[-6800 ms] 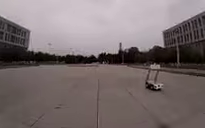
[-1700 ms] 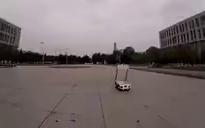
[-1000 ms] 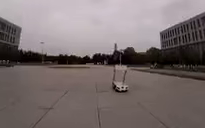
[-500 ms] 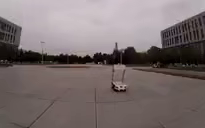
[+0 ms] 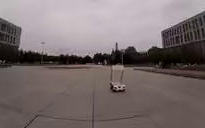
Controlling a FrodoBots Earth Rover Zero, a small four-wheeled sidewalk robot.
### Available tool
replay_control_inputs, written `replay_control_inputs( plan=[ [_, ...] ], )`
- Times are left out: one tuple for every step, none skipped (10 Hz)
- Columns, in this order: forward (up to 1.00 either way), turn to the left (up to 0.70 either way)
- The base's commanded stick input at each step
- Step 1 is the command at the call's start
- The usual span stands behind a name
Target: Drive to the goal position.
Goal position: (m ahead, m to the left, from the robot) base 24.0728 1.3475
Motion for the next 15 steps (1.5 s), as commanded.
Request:
replay_control_inputs(
  plan=[
    [1.00,0.00],
    [1.00,0.00],
    [1.00,0.00],
    [1.00,0.00],
    [1.00,0.00],
    [1.00,0.00],
    [1.00,0.00],
    [1.00,0.00],
    [1.00,0.00],
    [1.00,0.00],
    [1.00,0.00],
    [1.00,0.00],
    [1.00,0.00],
    [1.00,0.00],
    [1.00,0.00]
  ],
)
